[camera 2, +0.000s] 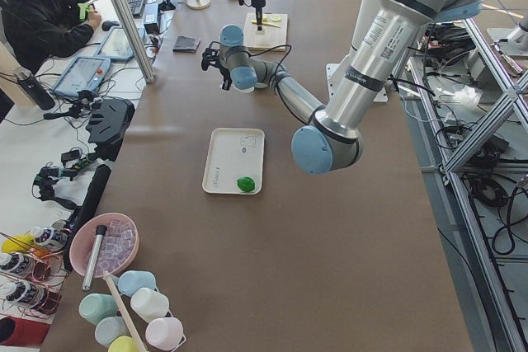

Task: Put spoon and bun in bowl

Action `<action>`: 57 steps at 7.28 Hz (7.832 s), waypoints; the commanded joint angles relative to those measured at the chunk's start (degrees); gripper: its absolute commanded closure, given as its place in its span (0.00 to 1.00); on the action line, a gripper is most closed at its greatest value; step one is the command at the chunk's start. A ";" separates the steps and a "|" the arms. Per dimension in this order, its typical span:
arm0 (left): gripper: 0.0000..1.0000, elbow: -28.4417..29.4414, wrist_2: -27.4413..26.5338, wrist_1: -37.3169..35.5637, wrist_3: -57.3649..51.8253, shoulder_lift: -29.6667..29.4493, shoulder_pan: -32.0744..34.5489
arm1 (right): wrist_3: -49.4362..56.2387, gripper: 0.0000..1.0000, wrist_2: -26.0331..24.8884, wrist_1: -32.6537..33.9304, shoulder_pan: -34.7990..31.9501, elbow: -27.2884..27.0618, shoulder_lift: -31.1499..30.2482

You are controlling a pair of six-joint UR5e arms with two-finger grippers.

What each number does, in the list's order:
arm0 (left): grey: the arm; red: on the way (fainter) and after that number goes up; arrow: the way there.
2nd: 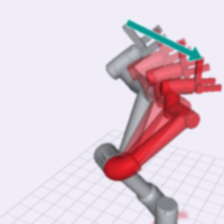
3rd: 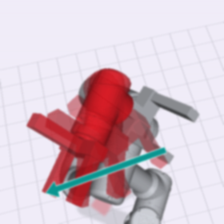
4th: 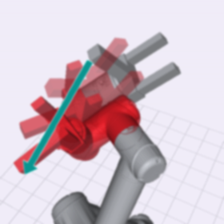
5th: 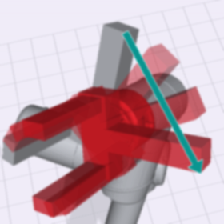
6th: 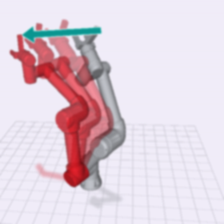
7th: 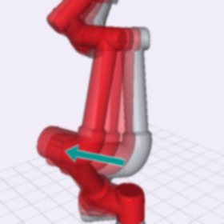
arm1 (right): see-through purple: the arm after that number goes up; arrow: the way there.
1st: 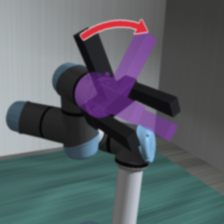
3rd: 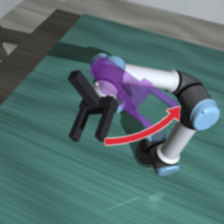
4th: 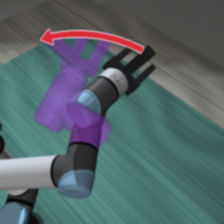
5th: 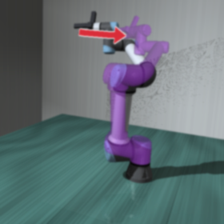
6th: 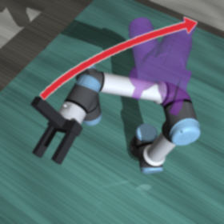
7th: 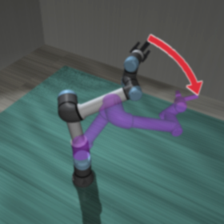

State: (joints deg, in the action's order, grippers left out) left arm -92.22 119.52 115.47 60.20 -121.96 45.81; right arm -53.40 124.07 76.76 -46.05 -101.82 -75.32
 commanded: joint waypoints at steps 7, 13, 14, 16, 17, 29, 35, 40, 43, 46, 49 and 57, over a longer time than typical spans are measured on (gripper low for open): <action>1.00 5.98 -14.14 4.31 12.57 -9.87 -14.43 | -8.03 1.00 -0.49 6.65 -0.62 -4.35 5.72; 0.02 7.33 -13.88 7.14 11.78 -9.70 -13.57 | -14.17 1.00 -0.85 6.82 2.10 -4.26 10.88; 0.02 7.06 -12.57 6.96 11.35 -8.74 -10.95 | -17.58 1.00 -3.28 6.91 4.20 -4.00 13.16; 0.02 2.95 -7.74 6.87 -0.97 -1.66 -4.79 | -18.40 1.00 -5.14 9.62 6.58 -3.91 17.38; 0.02 0.83 -7.55 6.18 -8.27 1.52 -1.99 | -18.49 1.00 -5.59 9.90 7.64 -3.82 18.62; 0.02 -6.22 -7.73 1.86 -20.47 12.54 4.28 | -22.27 0.00 -17.11 3.75 15.56 13.85 31.64; 0.02 -6.82 1.24 -3.97 -24.39 12.53 6.20 | 4.44 0.00 -7.01 27.71 1.80 -9.13 17.90; 0.02 -8.77 -1.05 -16.77 -49.26 18.31 23.57 | 45.08 0.00 1.17 27.66 -20.97 -5.23 0.30; 0.02 -8.42 7.38 -15.81 -51.15 29.80 36.41 | 53.38 0.00 8.81 27.30 -31.95 -4.79 -10.76; 0.02 -8.59 12.82 -15.01 -51.76 36.16 41.62 | 63.66 0.00 9.52 22.66 -41.99 3.35 -17.04; 0.02 -8.59 12.75 -15.54 -51.76 38.99 44.10 | 64.04 0.00 9.70 19.75 -46.40 7.25 -20.90; 0.02 -7.80 12.49 -15.19 -46.75 37.94 43.83 | 59.21 0.00 9.79 20.36 -47.46 5.32 -18.02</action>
State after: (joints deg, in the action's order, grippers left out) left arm -100.06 132.14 100.17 13.31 -83.85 89.66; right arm 6.34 133.62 97.06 -93.57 -96.47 -93.46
